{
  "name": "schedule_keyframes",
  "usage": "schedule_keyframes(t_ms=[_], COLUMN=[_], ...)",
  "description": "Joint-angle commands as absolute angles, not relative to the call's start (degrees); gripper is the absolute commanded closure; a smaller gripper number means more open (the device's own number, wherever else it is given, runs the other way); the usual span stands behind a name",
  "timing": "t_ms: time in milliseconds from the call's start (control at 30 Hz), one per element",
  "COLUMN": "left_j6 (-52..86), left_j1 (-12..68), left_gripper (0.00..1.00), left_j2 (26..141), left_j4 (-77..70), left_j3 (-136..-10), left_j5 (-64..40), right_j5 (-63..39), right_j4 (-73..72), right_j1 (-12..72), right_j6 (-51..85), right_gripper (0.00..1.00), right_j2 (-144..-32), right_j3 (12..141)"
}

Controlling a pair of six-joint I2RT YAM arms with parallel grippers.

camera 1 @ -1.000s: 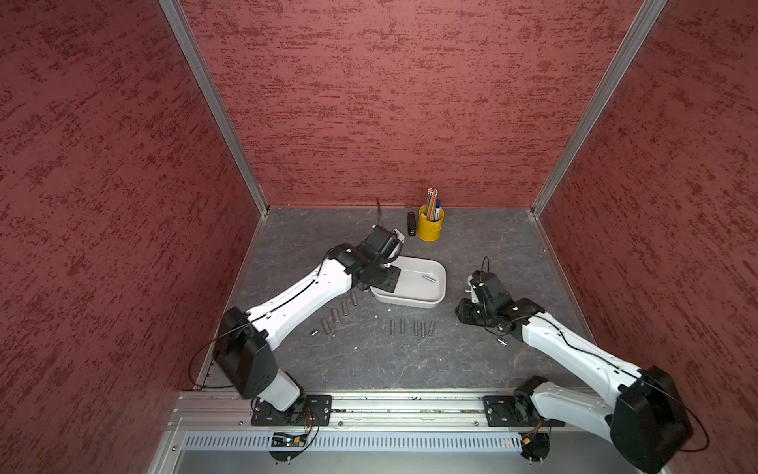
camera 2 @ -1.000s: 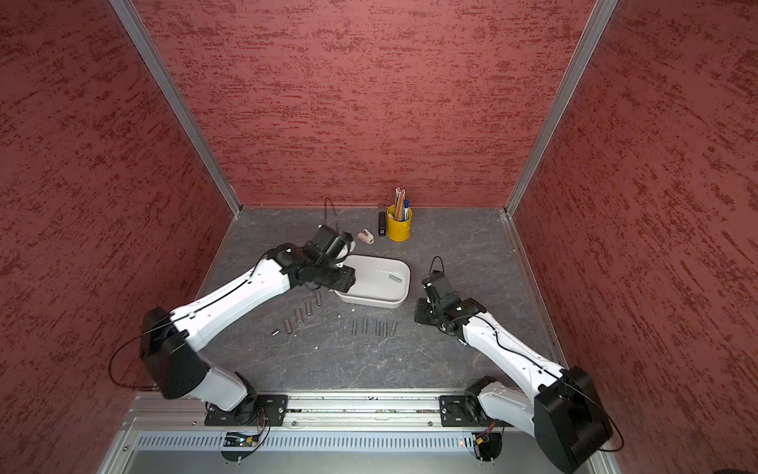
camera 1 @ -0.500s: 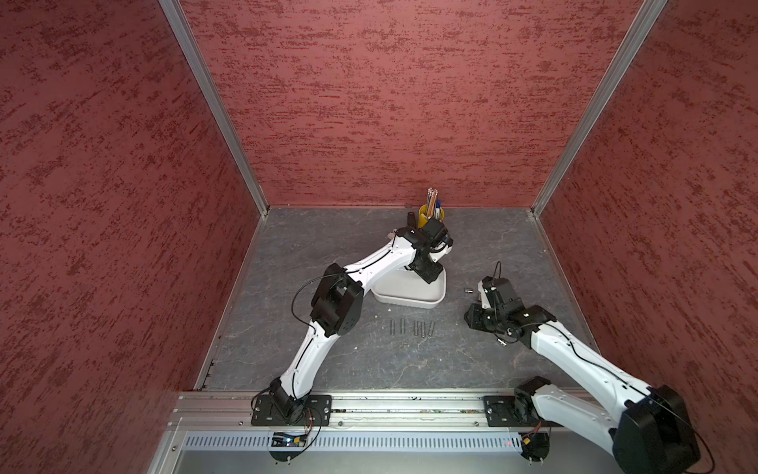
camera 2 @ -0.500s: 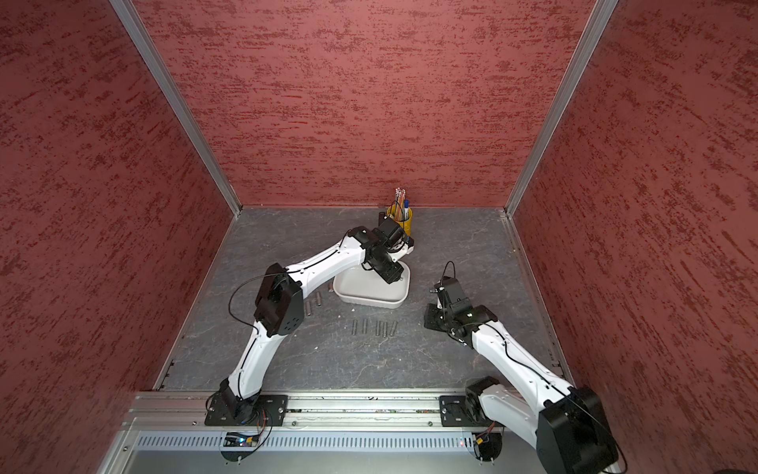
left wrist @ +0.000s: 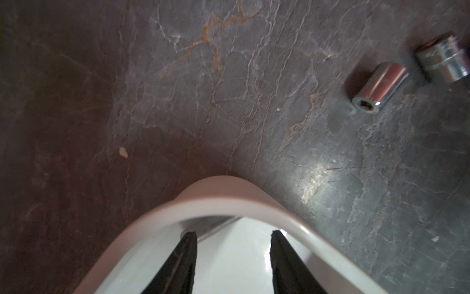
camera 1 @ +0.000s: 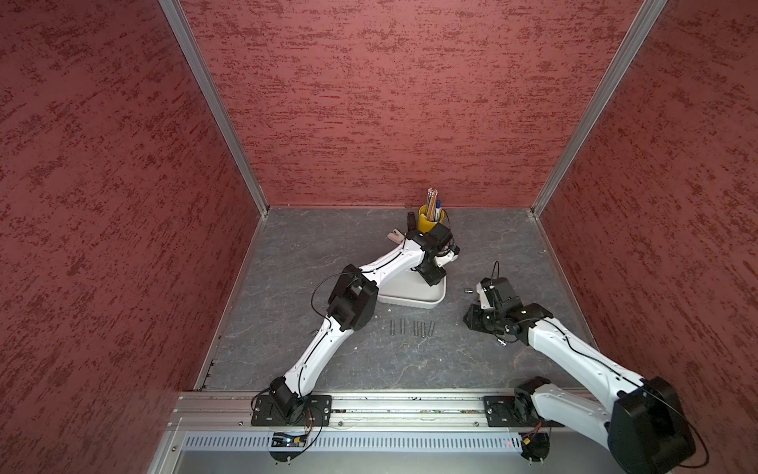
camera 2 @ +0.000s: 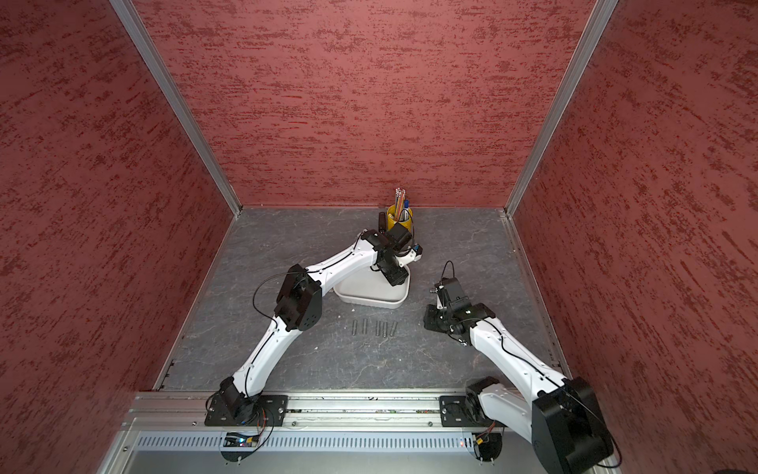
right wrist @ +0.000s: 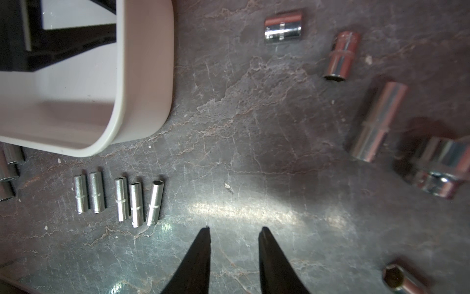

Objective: Take out the socket from the storage box
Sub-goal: Pick up the socket head from the storage box, then place the socket head at the center of the board.

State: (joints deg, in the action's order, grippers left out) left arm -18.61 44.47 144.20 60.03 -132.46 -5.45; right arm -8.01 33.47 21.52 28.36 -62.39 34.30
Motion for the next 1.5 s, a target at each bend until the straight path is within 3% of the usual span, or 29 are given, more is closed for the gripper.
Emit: schedule_keyframes(t_ms=[0, 333, 400, 533, 733, 933, 1167, 1467], left_j6=[-21.2, -19.3, -18.2, -15.4, -11.2, -2.1, 11.4, 30.3], left_j1=[44.5, 43.5, 43.5, 43.1, 43.4, 43.0, 42.7, 43.3], left_gripper=[0.52, 0.62, 0.68, 0.91, 1.00, 1.00, 1.00, 0.98], left_j2=[146.4, 147.9, 146.9, 144.4, 138.2, 126.7, 107.7, 82.2], left_j4=[59.8, 60.3, 59.0, 56.6, 53.9, 50.7, 49.5, 44.6], left_j3=[-133.7, -131.3, -128.8, -125.3, -121.8, -114.0, -96.4, -63.5], left_j5=[-5.1, -4.1, -3.5, -2.7, -1.8, -1.0, 3.2, 1.2], right_j5=[-9.1, -9.2, -9.2, -9.5, -9.6, -9.3, -10.2, -9.1], right_j4=[32.8, 32.8, 32.8, 32.6, 32.2, 31.8, 31.7, 31.8], right_j1=[21.0, 21.0, 21.0, 21.0, 21.0, 21.0, 21.0, 20.9], right_j6=[27.6, 27.7, 27.6, 27.6, 27.5, 27.5, 27.2, 27.2], right_gripper=[0.65, 0.65, 0.65, 0.65, 0.65, 0.65, 0.65, 0.66], right_j2=[-62.7, -62.8, -62.8, -62.8, -63.2, -63.9, -63.8, -63.7], right_j3=[34.4, 34.4, 34.3, 34.2, 34.2, 34.2, 34.1, 34.3])
